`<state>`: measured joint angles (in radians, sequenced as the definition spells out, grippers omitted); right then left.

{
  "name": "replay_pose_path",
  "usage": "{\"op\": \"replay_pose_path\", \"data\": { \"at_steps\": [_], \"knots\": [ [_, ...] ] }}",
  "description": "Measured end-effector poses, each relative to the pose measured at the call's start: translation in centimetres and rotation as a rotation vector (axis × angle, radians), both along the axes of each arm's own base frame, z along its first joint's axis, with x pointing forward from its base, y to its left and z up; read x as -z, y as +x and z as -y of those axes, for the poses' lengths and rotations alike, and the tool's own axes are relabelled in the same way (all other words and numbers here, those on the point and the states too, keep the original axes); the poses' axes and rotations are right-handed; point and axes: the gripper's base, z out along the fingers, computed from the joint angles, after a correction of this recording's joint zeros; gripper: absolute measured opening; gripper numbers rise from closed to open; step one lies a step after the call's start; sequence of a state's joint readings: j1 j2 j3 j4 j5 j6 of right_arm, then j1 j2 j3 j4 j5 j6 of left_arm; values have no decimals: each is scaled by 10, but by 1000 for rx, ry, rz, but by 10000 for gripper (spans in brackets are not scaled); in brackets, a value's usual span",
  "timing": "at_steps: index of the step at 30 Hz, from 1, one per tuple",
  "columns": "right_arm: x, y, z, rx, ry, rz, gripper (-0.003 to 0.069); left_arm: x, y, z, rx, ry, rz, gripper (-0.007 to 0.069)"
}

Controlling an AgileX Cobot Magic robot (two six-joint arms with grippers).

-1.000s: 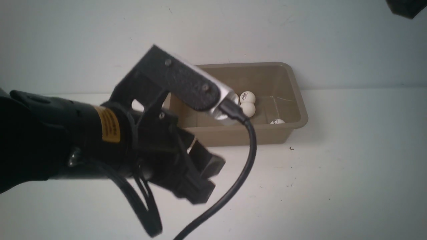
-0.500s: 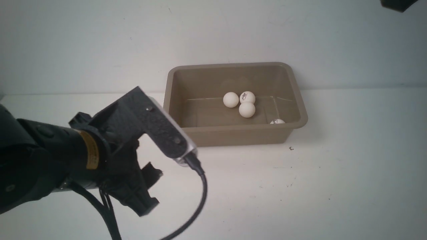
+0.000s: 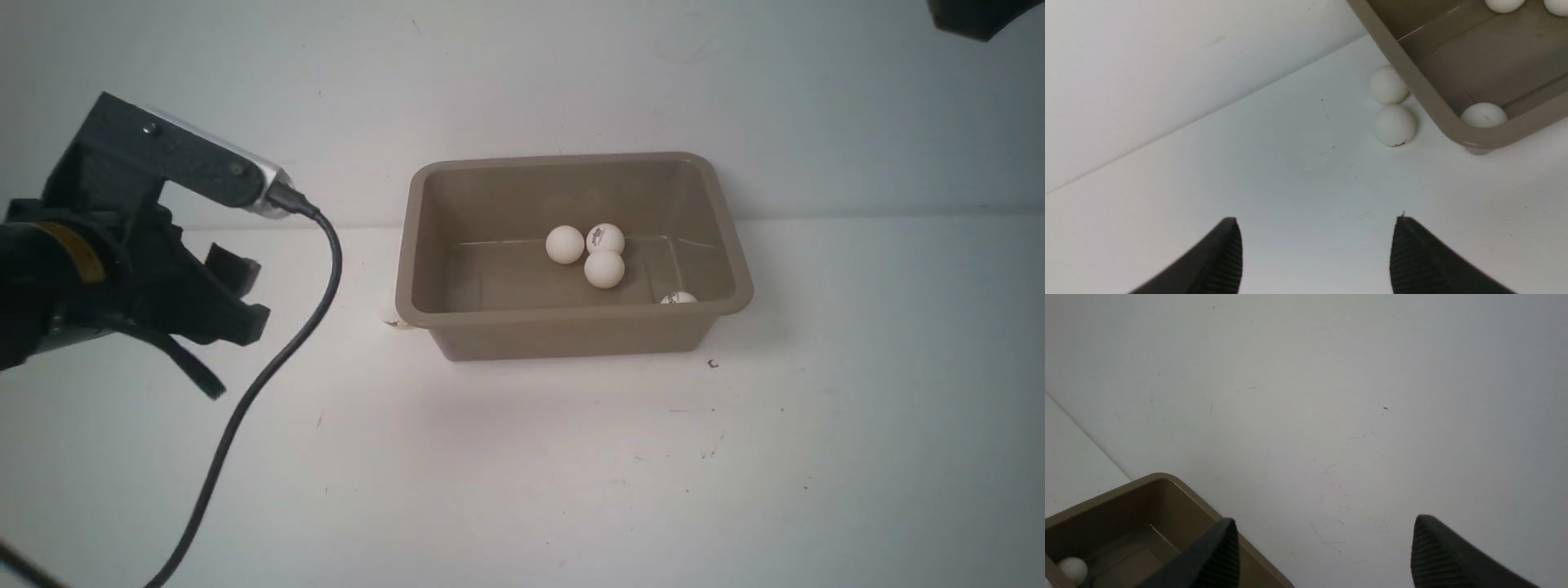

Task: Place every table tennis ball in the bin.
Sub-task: Use the left arm to clamp the table tennis ball closest to it

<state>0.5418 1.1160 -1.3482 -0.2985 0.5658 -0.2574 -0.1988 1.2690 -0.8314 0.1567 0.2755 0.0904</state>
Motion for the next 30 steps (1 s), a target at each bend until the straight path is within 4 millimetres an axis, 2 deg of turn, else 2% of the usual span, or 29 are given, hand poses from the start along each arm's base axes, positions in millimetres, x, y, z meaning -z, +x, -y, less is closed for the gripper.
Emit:
{"op": "replay_pose_path", "data": {
  "at_steps": [2, 3, 9, 13, 16, 20, 25, 28, 30],
  "knots": [
    [1, 0, 0, 2, -4, -6, 513, 18, 12, 3, -10, -28, -47, 437],
    [1, 0, 0, 2, -4, -6, 513, 19, 13, 4, -11, -31, -50, 437],
    [2, 0, 1, 10, -15, -22, 513, 61, 30, 18, -86, -175, -215, 437],
    [2, 0, 1, 11, -16, -23, 513, 65, 27, 32, -68, -218, -242, 428],
    [2, 0, 1, 11, -16, -23, 513, 65, 21, 53, 15, -202, -247, 385],
    [2, 0, 1, 12, -21, -20, 513, 66, 15, 65, 74, -178, -258, 360],
    [2, 0, 1, 13, -23, -19, 513, 67, 13, 69, 157, -90, -254, 353],
    [2, 0, 2, 16, -31, -14, 513, 67, 12, 67, 236, 13, -233, 353],
    [2, 1, 2, 21, -43, -7, 513, 69, 11, 64, 340, 164, -224, 353]
  ]
}}
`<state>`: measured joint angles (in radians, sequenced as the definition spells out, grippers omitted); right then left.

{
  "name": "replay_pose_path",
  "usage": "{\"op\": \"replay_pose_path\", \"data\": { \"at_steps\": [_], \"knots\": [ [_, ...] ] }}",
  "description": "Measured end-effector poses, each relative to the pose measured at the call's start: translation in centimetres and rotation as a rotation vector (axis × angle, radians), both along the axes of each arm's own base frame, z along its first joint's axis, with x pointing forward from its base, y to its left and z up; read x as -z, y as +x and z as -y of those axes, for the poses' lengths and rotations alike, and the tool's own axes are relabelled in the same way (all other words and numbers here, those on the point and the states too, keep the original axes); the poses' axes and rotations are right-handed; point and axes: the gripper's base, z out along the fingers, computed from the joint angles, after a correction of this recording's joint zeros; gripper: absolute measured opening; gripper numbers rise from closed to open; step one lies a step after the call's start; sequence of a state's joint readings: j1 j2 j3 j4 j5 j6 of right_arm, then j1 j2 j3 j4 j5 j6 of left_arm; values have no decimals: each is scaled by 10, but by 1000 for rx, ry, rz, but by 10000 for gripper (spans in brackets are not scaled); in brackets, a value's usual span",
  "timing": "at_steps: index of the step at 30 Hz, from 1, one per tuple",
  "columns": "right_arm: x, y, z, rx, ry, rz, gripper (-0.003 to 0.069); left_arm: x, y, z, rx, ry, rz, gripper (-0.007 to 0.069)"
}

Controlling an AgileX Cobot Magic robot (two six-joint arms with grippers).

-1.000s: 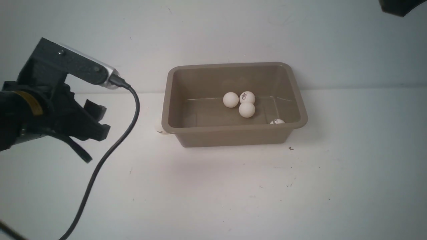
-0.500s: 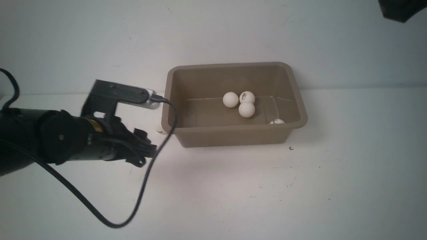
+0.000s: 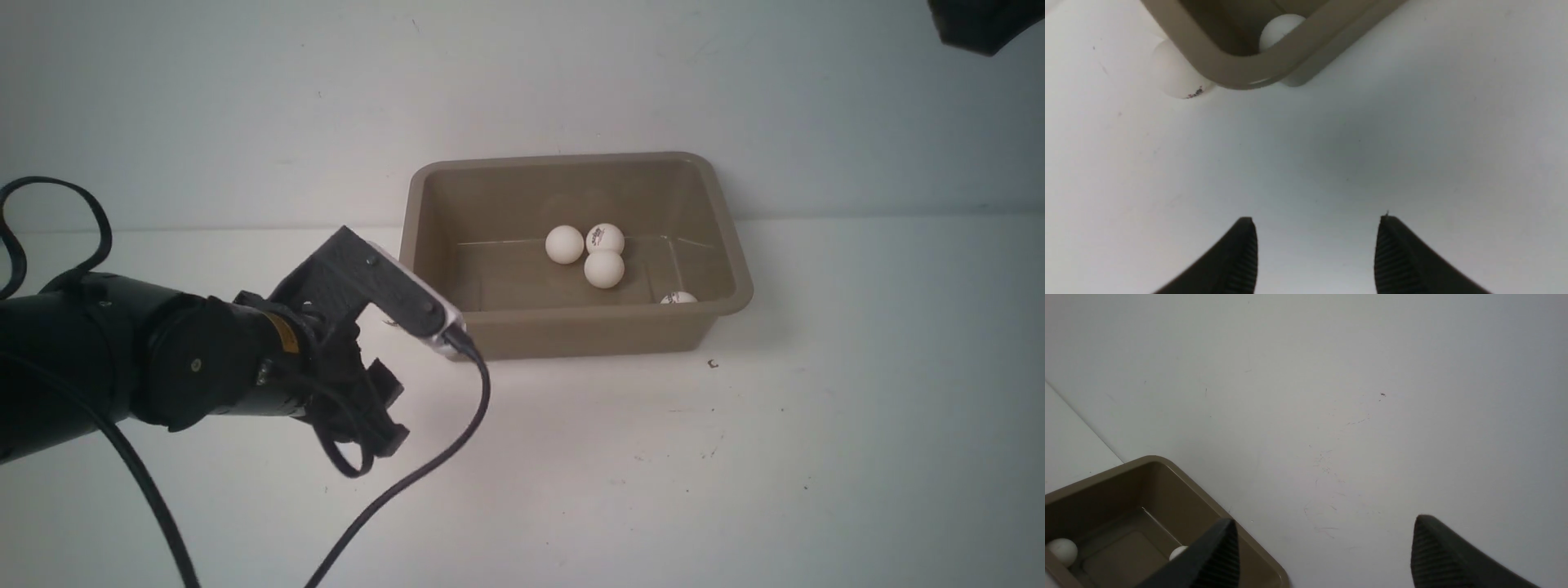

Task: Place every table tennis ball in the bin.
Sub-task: Use the left arm to clamp the table tennis ball closest to it

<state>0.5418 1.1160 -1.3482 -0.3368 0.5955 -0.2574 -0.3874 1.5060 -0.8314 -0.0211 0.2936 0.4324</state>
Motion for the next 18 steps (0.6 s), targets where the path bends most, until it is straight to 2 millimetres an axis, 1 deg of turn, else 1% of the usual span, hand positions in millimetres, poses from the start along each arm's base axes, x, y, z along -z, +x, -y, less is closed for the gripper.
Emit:
{"op": "replay_pose_path", "data": {
  "at_steps": [3, 6, 11, 13, 15, 18],
  "knots": [
    [0, 0, 1, 6, -15, 9, 513, 2, 0, -6, 106, 141, 22, 353],
    [0, 0, 1, 9, -24, 15, 513, 2, 0, -8, 120, 186, 26, 352],
    [0, 1, 1, 10, -26, 16, 513, 2, 1, -9, -47, 71, -8, 353],
    [-1, 1, 1, 10, -27, 17, 513, 2, 1, -9, -175, -33, -40, 353],
    [-1, 1, 1, 9, -26, 20, 513, 2, 0, -7, -263, -117, -74, 353],
    [-2, 1, 1, 8, -26, 29, 513, 2, -2, 0, -266, -149, -93, 353]
  ]
}}
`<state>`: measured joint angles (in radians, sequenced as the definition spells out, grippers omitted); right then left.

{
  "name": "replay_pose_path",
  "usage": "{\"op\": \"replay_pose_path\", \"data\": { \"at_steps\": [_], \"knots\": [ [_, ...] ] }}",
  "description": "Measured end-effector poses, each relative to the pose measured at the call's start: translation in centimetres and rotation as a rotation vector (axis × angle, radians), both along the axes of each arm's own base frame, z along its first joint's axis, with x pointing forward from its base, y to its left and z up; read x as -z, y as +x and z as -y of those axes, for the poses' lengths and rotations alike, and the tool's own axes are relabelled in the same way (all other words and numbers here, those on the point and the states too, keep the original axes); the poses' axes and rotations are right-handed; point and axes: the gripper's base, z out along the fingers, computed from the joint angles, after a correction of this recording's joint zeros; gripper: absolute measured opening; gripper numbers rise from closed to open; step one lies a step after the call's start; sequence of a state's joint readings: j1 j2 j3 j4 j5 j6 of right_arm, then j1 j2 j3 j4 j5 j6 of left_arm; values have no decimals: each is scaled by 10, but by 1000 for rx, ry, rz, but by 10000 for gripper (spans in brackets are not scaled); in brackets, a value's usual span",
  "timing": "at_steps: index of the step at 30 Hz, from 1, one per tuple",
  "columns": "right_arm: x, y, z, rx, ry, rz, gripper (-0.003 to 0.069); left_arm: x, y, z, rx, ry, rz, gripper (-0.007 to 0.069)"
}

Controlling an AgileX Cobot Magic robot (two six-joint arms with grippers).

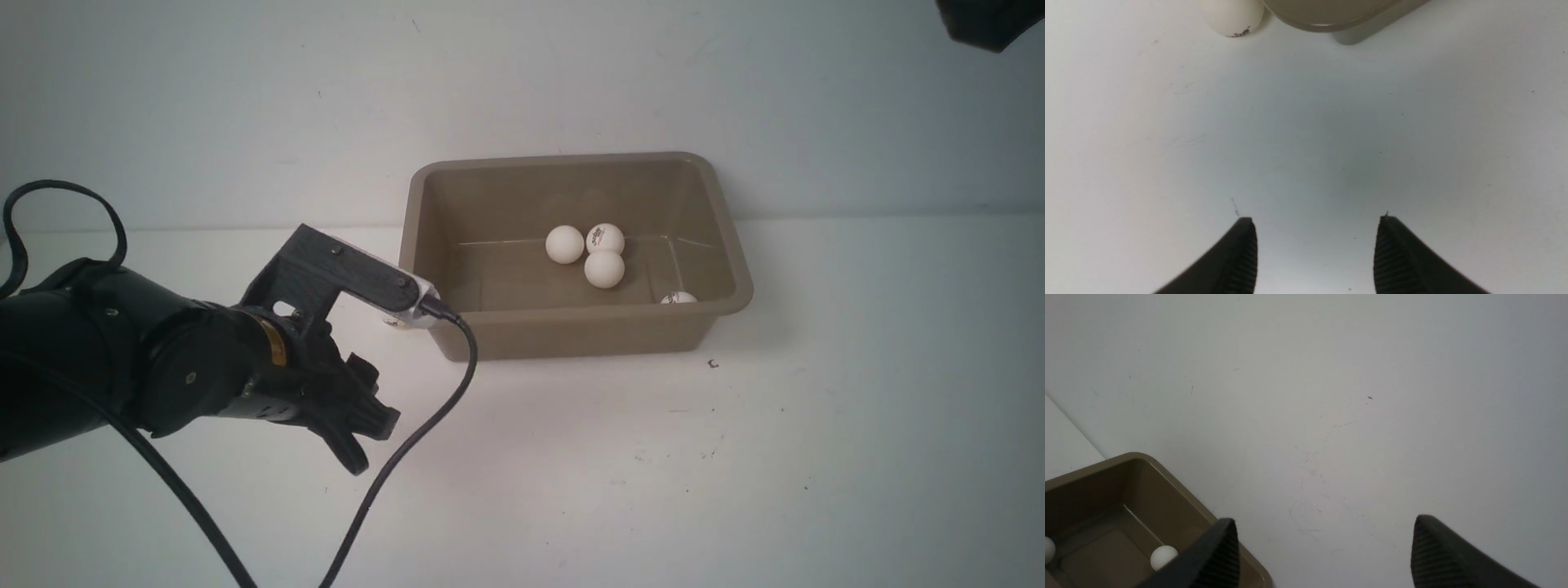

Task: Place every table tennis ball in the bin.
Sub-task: Use the left arm to clamp the table tennis ball closest to it

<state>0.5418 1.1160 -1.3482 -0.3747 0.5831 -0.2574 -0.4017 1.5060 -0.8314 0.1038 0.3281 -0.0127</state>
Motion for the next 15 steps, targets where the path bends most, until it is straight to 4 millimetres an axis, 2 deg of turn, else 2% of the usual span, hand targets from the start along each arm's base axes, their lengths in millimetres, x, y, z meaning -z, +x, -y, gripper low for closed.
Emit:
{"op": "replay_pose_path", "data": {
  "at_steps": [3, 5, 9, 13, 15],
  "knots": [
    [-1, 0, 0, 0, -4, 9, 513, 0, -3, 9, 17, -29, -8, 353],
    [-1, 0, 0, 0, -8, 21, 513, -2, -10, 26, 48, -96, -12, 353],
    [-2, 0, 0, -2, -8, 26, 513, -5, -16, 43, 73, -167, -15, 353],
    [-2, 0, 0, -2, -7, 26, 513, -17, -17, 57, 101, -236, 22, 353],
    [-2, 0, 0, -1, -5, 25, 513, -36, -17, 61, 125, -279, 73, 351]
  ]
}}
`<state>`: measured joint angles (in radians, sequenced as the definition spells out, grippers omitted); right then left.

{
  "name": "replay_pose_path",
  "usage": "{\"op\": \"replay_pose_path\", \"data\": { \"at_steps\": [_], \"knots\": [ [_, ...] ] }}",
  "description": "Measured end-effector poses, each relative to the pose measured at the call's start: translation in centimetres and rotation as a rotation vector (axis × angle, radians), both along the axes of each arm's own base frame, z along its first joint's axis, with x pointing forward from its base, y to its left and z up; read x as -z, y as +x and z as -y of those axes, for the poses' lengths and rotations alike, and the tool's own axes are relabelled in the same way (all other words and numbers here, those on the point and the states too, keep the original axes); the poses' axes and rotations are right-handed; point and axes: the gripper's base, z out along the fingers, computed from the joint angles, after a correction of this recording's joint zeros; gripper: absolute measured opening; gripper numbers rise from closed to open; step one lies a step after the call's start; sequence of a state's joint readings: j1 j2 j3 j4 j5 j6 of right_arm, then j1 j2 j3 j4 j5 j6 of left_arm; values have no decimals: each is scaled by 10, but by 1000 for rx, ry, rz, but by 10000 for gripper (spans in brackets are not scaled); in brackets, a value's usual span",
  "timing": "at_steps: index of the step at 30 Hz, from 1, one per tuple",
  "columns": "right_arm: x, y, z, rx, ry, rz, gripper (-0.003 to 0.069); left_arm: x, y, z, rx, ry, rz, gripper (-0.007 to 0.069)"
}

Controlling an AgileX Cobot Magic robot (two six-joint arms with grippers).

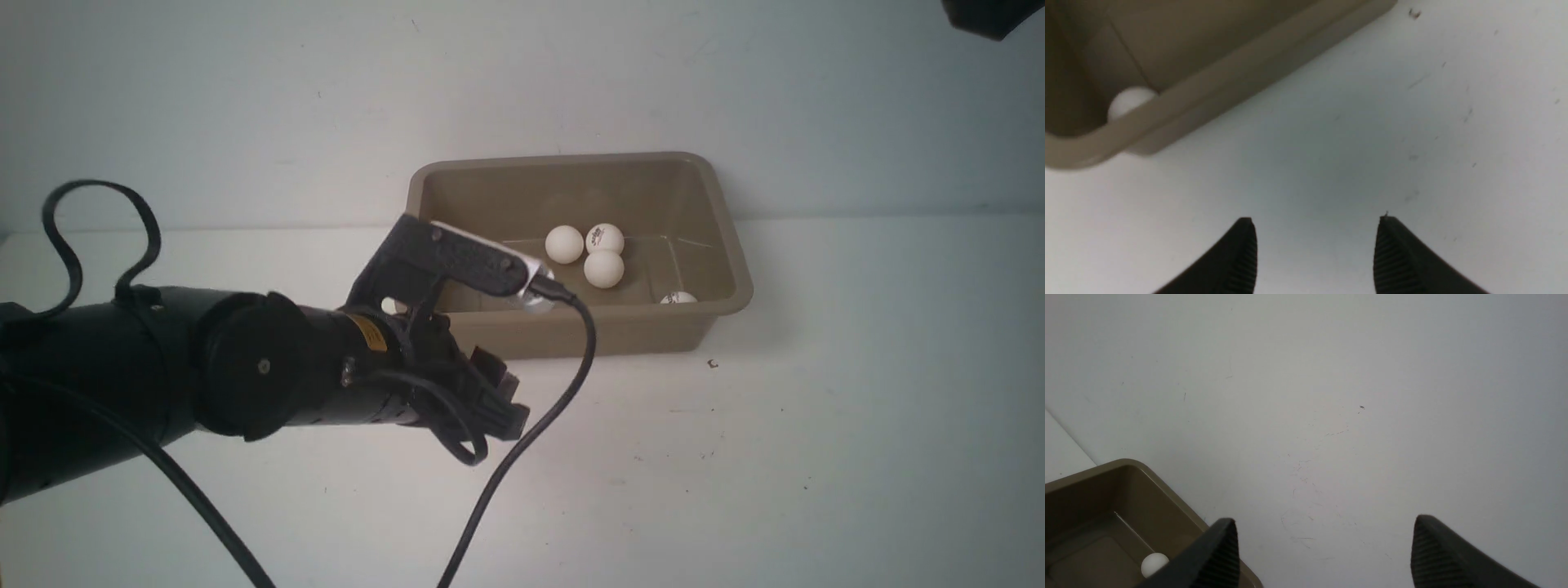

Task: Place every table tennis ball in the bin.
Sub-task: Use the left arm to clamp the table tennis ball closest to it

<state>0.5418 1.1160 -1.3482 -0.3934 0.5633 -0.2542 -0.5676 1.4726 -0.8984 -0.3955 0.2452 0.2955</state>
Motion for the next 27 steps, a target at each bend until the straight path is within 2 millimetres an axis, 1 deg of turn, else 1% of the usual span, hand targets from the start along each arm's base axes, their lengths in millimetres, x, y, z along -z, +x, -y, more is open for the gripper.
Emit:
{"op": "replay_pose_path", "data": {
  "at_steps": [4, 5, 6, 7, 8, 11, 13, 15, 18, 21, 22, 23, 25, 26, 27],
  "knots": [
    [0, 0, 0, 0, 1, 0, 513, -32, -6, -1, 24, -63, 83, 327],
    [0, 0, 0, 0, 4, -1, 513, -44, -11, -3, 40, -77, 117, 314],
    [0, 0, 0, 0, 5, -1, 513, -47, -12, -3, 42, -84, 125, 310],
    [0, 0, 0, 0, 10, -2, 513, -59, -19, -6, 73, -82, 167, 295],
    [0, 0, 0, 0, 10, -2, 513, -61, -21, -7, 81, -81, 177, 293],
    [-1, 0, -1, -4, 20, 7, 513, -83, -36, -16, 136, -69, 273, 273],
    [-2, 0, -1, -5, 23, 9, 513, -89, -38, -20, 137, -64, 304, 268],
    [-2, 0, -1, -5, 24, 9, 513, -91, -37, -26, 123, -58, 319, 268],
    [-2, 0, -1, -6, 25, 11, 513, -91, -28, -40, 67, -35, 330, 268],
    [-2, 0, -1, -4, 33, 7, 513, -91, -15, -66, -35, -11, 332, 268],
    [-2, 0, 0, -1, 32, 8, 513, -89, -7, -81, -96, 4, 328, 268],
    [-2, 0, 0, -1, 32, 8, 513, -88, -3, -89, -130, 12, 322, 268],
    [-2, 0, 0, 0, 33, 8, 513, -81, 8, -107, -193, 43, 307, 268],
    [-2, 0, 0, 0, 33, 8, 513, -75, 15, -118, -222, 71, 294, 268],
    [-2, 0, 0, 0, 34, 8, 513, -72, 19, -123, -238, 82, 285, 268]
  ]
}}
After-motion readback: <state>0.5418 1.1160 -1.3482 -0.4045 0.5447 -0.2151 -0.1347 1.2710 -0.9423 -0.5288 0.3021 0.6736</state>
